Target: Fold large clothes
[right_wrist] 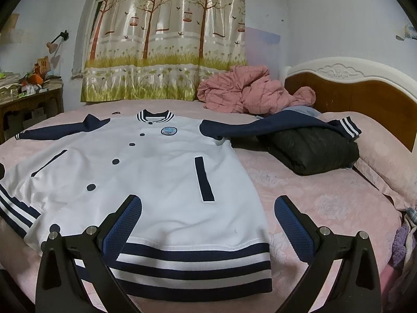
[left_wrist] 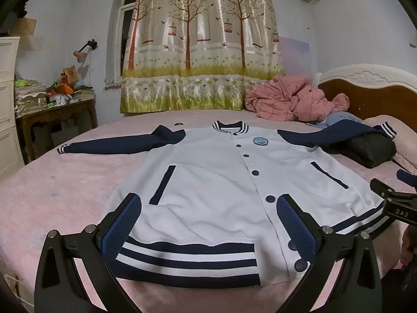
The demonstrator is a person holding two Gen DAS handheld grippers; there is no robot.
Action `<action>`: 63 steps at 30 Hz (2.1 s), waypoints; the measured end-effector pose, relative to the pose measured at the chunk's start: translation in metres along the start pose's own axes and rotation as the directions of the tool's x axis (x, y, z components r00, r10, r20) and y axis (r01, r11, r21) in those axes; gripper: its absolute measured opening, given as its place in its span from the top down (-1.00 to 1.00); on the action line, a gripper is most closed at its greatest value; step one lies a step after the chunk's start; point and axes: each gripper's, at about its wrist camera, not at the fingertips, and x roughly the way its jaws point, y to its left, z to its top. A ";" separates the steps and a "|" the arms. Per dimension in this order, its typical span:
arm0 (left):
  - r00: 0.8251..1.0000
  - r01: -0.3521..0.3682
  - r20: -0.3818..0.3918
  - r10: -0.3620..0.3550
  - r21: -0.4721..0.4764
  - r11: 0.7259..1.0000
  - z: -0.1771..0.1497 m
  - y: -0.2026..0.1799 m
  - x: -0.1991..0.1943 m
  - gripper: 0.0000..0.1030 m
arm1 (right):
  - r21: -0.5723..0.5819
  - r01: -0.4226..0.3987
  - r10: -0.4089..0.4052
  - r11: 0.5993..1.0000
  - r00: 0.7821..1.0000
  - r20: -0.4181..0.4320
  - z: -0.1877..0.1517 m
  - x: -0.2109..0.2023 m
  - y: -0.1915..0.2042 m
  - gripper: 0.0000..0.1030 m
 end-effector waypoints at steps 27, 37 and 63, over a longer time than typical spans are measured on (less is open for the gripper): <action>1.000 -0.030 0.004 0.030 0.015 0.999 0.004 0.002 -0.001 -1.00 | 0.091 0.017 -0.015 0.996 1.000 -0.017 -0.002 0.000 -0.021 -1.00; 0.999 -0.045 -0.002 0.044 -0.006 0.999 0.002 0.003 0.005 -1.00 | 0.113 0.032 -0.030 0.993 0.999 -0.021 -0.001 0.001 -0.021 -1.00; 0.981 -0.103 0.164 0.103 -0.006 0.995 -0.002 0.072 -0.013 -0.78 | 0.172 -0.101 0.099 0.980 0.995 0.021 -0.018 -0.015 -0.059 -0.90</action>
